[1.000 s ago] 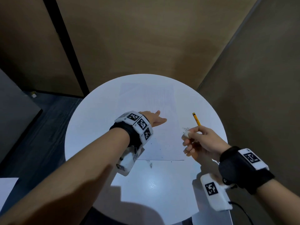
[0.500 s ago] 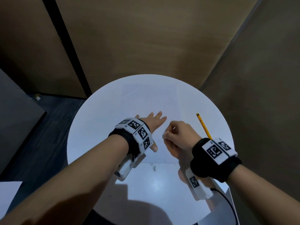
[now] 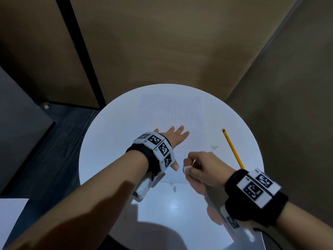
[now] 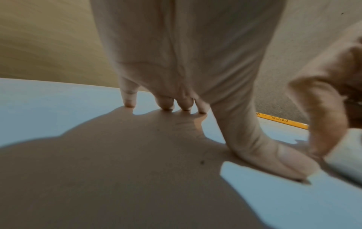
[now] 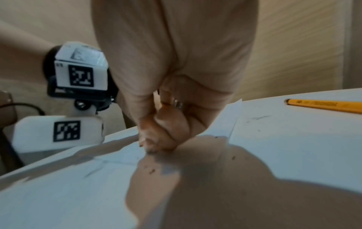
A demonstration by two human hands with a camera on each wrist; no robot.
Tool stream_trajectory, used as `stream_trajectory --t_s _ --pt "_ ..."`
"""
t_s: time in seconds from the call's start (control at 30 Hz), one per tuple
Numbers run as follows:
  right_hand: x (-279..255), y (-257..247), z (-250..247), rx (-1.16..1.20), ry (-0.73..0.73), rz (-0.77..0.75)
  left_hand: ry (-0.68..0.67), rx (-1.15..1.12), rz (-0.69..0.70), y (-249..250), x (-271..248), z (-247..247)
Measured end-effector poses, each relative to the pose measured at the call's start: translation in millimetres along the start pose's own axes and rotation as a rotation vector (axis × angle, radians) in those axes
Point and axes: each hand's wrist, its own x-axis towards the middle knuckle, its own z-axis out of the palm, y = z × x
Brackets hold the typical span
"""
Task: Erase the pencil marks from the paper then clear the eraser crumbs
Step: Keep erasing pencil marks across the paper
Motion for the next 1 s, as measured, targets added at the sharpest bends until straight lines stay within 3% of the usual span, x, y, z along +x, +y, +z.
stream_trajectory --t_s 0.1,0.3,0.5,0.67,0.83,1.0 --pt "-2 0 -8 -0.009 -0.084 0.007 -0.001 0.012 0.0 0 1 1" --pt "30 -2 -5 0.144 0.229 0.09 0.012 0.016 -0.009 5 -4 -1" --pt "21 -3 -1 0.064 0.062 0.046 0.0 0.021 -0.007 1 1 2" --pt "43 -5 -9 0.074 0.246 0.097 0.023 -0.025 0.006 1 -1 2" --pt "18 -7 1 0.053 0.012 0.043 0.002 0.036 -0.013 2 -1 2" --pt "41 -6 -10 0.086 0.245 0.133 0.016 0.003 0.006 0 2 2"
